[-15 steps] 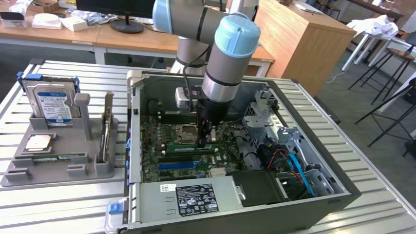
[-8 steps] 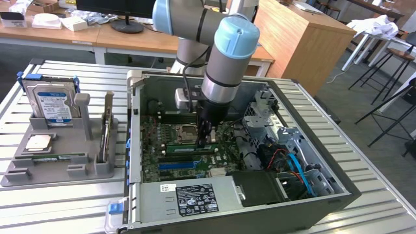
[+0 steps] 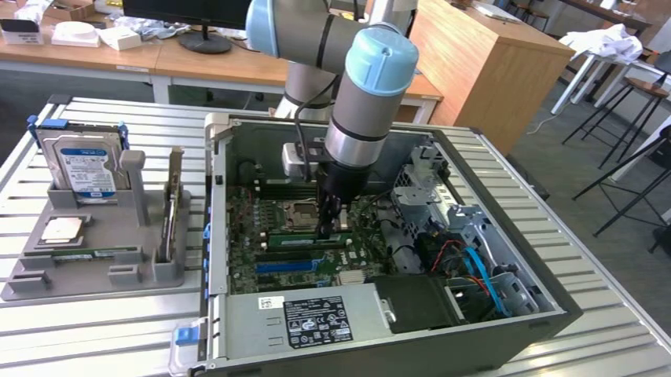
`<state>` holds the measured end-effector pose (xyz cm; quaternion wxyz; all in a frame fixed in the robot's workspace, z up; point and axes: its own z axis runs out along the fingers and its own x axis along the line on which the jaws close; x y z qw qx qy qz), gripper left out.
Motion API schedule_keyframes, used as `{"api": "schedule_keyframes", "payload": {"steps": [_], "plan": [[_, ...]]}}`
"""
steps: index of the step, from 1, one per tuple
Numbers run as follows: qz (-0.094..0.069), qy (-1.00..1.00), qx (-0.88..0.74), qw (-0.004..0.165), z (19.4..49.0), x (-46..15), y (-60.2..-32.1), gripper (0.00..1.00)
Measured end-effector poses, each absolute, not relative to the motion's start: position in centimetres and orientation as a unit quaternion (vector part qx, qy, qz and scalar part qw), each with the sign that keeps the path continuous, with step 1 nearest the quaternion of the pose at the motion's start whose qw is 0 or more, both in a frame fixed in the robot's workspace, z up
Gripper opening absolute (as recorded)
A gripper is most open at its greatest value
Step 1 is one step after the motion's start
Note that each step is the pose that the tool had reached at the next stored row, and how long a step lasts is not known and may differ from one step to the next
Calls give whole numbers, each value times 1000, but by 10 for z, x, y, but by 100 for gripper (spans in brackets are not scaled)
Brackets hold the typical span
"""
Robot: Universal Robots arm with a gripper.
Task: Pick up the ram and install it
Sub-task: 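Insert the ram into the slot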
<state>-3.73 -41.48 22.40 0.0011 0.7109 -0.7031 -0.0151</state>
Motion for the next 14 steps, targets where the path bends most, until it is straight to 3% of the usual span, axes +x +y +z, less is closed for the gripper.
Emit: {"api": "schedule_keyframes", "payload": {"steps": [2, 6, 14], "plan": [[-15, -703, 711, 1, 224, -37, -415, 12], [-15, -703, 711, 1, 224, -37, -415, 31], [-15, -703, 711, 1, 224, -37, -415, 31]]}}
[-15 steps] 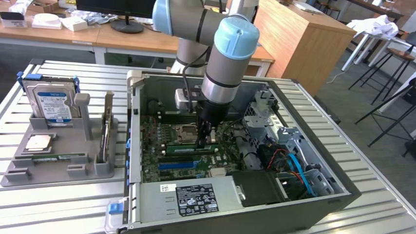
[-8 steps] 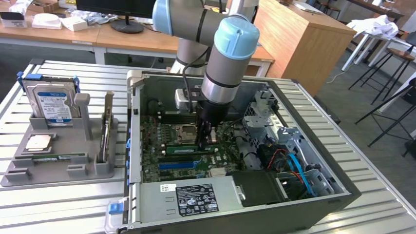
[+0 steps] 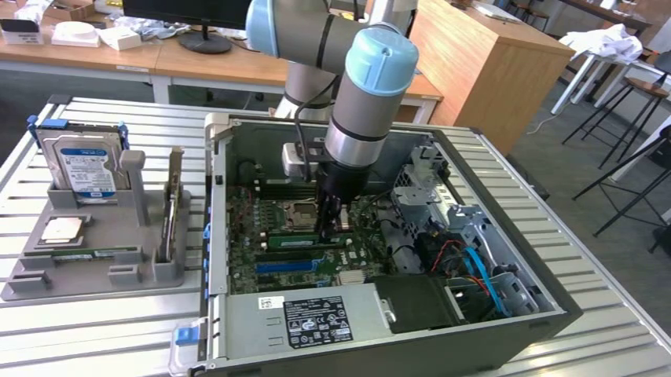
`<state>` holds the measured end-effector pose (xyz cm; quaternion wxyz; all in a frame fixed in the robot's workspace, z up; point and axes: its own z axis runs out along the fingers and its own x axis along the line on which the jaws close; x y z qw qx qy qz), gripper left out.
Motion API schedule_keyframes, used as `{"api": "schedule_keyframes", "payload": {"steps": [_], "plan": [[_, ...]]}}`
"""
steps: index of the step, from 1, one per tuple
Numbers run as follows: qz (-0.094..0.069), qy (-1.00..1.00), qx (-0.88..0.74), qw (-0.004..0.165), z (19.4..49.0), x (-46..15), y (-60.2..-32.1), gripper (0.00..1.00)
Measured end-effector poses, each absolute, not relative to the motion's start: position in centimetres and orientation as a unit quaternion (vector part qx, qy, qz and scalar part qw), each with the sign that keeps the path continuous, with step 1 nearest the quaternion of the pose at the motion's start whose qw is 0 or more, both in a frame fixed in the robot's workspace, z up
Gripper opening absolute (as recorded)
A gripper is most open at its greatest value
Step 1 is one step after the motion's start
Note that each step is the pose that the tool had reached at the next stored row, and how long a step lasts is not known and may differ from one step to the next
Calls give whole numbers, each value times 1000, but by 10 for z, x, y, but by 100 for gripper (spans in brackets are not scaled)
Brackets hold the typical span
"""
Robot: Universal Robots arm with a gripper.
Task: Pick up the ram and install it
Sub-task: 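Insert the ram into the slot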
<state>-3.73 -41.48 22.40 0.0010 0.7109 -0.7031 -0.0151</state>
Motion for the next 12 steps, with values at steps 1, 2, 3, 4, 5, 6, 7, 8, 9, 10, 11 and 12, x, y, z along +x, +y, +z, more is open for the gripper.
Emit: {"api": "schedule_keyframes", "payload": {"steps": [1, 2, 3, 4, 5, 6, 7, 8, 9, 10, 11, 12], "plan": [[-15, -703, 711, 1, 224, -37, -415, 31], [-15, -703, 711, 1, 224, -37, -415, 31], [-15, -703, 711, 1, 224, -37, -415, 31], [-15, -703, 711, 1, 224, -37, -415, 31], [-15, -703, 711, 1, 224, -37, -415, 31], [-15, -703, 711, 1, 224, -37, -415, 31], [-15, -703, 711, 1, 224, -37, -415, 31], [-15, -703, 711, 1, 224, -37, -415, 31], [-15, -703, 711, 1, 225, -37, -415, 31], [-15, -703, 711, 1, 226, -37, -415, 31], [-15, -703, 711, 1, 228, -37, -415, 31], [-15, -703, 711, 1, 230, -37, -415, 31]]}}
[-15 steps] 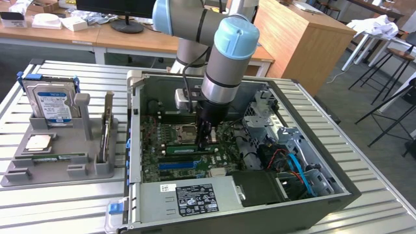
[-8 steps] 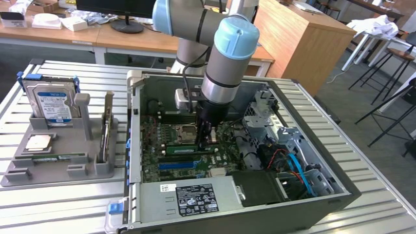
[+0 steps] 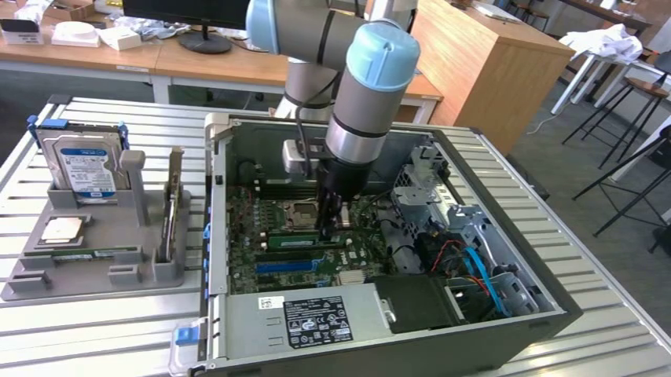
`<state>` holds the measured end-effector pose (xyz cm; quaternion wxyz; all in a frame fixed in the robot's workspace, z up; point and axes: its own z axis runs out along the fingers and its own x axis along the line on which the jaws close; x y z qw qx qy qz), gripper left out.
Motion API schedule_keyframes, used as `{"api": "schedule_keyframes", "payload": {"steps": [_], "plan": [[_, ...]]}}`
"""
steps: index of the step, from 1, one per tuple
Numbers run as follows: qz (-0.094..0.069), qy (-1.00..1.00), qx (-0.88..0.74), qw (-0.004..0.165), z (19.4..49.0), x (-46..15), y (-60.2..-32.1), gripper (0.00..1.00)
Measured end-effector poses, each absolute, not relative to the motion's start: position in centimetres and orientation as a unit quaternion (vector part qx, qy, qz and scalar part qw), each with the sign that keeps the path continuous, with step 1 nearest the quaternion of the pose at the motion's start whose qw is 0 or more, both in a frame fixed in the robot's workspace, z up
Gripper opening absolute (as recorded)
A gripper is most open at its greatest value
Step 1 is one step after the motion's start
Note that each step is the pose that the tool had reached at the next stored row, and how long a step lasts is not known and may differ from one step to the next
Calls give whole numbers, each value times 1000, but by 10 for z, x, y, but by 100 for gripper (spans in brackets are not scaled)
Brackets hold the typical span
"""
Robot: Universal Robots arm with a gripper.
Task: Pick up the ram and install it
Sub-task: 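Insert the ram into the slot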
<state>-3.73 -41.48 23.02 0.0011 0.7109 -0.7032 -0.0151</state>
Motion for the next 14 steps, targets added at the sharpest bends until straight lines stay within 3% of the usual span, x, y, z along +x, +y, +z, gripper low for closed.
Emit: {"api": "schedule_keyframes", "payload": {"steps": [14], "plan": [[-15, -703, 711, 1, 269, -37, -415, 31]]}}
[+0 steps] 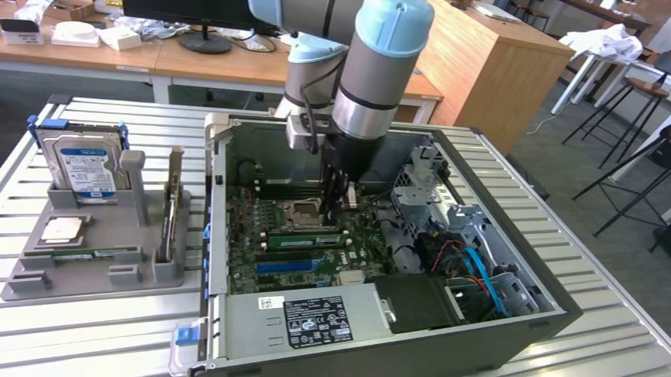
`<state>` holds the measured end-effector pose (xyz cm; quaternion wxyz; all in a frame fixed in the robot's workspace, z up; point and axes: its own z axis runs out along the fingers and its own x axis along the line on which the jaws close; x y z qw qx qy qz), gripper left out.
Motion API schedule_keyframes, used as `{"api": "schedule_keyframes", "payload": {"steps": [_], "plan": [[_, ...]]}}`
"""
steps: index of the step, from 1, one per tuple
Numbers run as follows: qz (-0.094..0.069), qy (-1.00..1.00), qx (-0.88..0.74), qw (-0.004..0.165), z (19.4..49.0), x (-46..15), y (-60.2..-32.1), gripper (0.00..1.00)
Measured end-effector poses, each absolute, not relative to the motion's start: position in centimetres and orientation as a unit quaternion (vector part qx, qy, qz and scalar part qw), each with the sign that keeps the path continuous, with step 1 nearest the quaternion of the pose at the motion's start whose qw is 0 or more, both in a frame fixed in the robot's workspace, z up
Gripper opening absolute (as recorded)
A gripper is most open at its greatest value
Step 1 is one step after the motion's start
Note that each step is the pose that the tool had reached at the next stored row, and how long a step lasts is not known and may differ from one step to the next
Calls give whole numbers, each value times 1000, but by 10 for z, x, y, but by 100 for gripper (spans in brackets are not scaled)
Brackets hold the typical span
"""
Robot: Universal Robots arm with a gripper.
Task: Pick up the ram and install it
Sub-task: 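Insert the ram into the slot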
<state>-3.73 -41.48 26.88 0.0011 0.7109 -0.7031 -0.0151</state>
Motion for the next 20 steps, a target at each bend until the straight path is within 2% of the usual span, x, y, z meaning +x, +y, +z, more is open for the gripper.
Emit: {"api": "schedule_keyframes", "payload": {"steps": [20], "plan": [[-15, -703, 711, 1, 329, -37, -415, 31]]}}
